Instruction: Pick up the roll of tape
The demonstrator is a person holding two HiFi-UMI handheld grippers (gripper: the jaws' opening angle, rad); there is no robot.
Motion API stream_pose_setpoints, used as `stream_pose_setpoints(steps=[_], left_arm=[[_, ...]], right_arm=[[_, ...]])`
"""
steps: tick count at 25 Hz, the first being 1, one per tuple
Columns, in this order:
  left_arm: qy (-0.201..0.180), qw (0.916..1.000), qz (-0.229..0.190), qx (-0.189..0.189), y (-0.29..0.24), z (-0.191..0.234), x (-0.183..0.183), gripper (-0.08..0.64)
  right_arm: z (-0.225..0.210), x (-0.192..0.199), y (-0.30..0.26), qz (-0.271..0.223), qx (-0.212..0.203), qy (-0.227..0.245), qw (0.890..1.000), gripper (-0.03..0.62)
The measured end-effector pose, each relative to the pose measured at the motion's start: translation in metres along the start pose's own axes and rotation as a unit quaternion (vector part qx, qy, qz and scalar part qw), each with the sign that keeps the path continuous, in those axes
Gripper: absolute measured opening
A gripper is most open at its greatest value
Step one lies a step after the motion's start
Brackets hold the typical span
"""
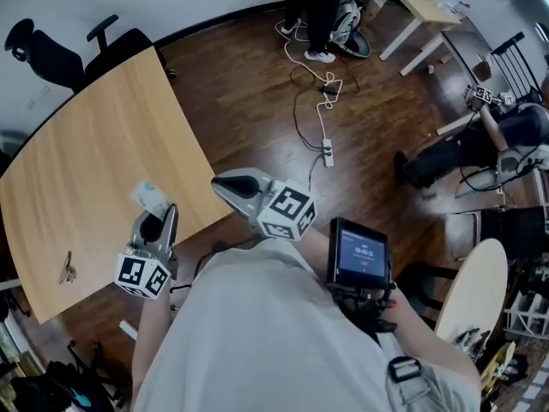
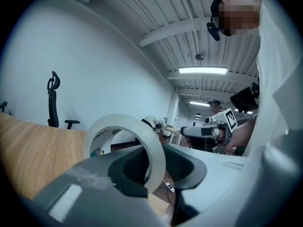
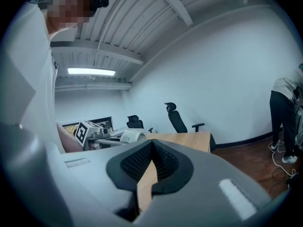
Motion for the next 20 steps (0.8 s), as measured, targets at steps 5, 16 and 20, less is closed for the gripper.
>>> stream_pose_setpoints(steps=[5, 16, 20], left_arm=[[0.001, 0.9999, 0.006, -0.013, -0.001, -0.001, 0.004, 0.098], [-0.004, 0.9999, 0.006, -0.011, -0.011, -0.007, 0.002, 0.098], [-0.003, 0.9999, 0.008, -0.010, -0.007, -0.005, 0.004, 0.098]], right_arm=[[-0.007, -0.005, -0.004, -0.004, -0.020, -0.007, 1.000, 0.006], [-0.015, -0.005, -0.001, -0.007, -0.026, -0.007, 1.000, 0.006], [-0.013, -0.004, -0.003, -0.005, -0.024, -0.006, 1.000, 0.006]])
Point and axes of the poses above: the fingertips, and each gripper's own axes: y backward along the fingers, z to its left, x out of its underside, the point moved 6 cm from there along y, backward along the fingers
